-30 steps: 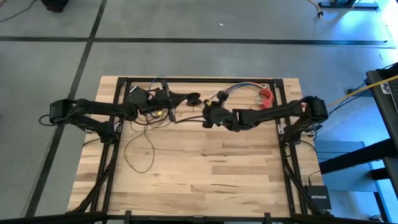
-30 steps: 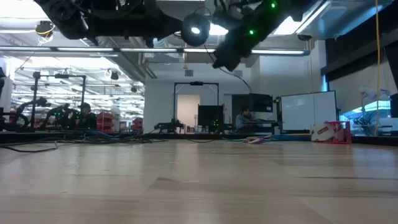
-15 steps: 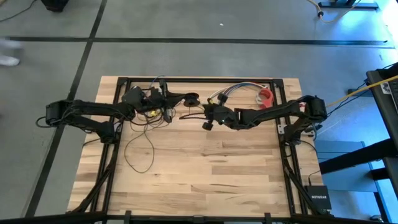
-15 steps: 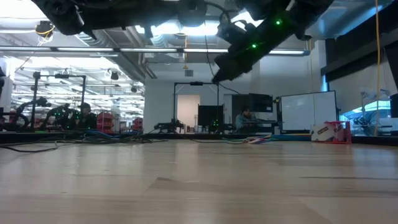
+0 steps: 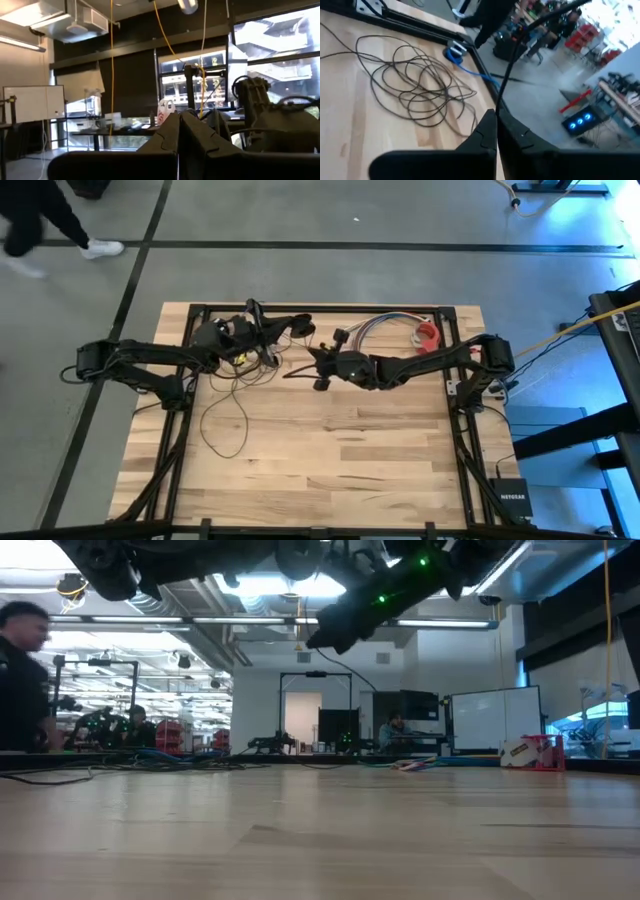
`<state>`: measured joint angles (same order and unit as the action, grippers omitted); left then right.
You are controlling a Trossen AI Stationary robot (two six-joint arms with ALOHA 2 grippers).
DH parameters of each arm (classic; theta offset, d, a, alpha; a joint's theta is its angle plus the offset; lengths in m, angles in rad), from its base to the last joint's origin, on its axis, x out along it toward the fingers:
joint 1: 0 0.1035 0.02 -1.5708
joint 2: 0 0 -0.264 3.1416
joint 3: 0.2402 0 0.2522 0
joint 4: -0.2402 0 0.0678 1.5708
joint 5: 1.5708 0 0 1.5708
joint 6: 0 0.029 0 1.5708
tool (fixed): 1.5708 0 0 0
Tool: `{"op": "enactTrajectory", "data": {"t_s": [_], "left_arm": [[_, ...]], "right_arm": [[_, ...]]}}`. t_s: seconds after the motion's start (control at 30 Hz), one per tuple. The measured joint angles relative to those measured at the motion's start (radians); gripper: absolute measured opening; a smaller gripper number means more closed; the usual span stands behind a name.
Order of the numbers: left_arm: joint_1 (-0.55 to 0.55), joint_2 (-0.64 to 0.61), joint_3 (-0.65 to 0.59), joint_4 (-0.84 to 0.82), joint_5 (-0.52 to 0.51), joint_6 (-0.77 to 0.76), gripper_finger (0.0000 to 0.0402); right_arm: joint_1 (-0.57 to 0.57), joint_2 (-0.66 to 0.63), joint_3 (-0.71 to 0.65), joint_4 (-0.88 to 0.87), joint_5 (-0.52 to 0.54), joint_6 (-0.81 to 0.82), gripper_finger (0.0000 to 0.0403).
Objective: Coiling cords
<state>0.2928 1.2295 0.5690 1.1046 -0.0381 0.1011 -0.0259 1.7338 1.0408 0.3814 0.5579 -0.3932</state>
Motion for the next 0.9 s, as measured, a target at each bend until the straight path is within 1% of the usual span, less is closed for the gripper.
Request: {"op": "enactTrajectory", "data": {"t_s": [0.13,0.23,0.33,0.47,0.53,0.67,0.83,0.9], "left_arm": [[0.002,0.006,0.001,-0.031,0.001,0.037,0.0001],[0.004,0.02,0.001,-0.058,-0.009,0.055,0.0001],[0.004,0.039,0.001,-0.071,-0.011,0.063,0.0001],[0.003,0.075,0.001,-0.07,-0.025,0.067,0.0001],[0.009,0.082,0.001,-0.083,-0.028,0.069,0.0001],[0.014,0.083,0.001,-0.168,-0.036,0.109,0.0001],[0.032,0.083,0.002,-0.271,-0.037,0.118,0.0001],[0.037,0.083,0.001,-0.323,-0.037,0.119,0.0001]], "right_arm": [[-0.001,0.0,0.035,-0.006,-0.029,-0.124,0.0004],[-0.001,0.0,0.065,-0.016,-0.088,-0.181,0.0004],[-0.008,0.0,0.072,-0.021,-0.138,-0.182,0.0005],[-0.035,0.017,0.075,-0.015,-0.24,-0.111,0.0005],[-0.046,0.031,0.074,-0.061,-0.236,-0.087,0.0005],[-0.046,0.024,0.073,-0.171,-0.124,-0.036,0.0005],[-0.037,-0.043,0.071,-0.358,-0.104,0.074,0.0005],[-0.039,-0.07,0.045,-0.388,-0.105,0.129,0.0005]]}}
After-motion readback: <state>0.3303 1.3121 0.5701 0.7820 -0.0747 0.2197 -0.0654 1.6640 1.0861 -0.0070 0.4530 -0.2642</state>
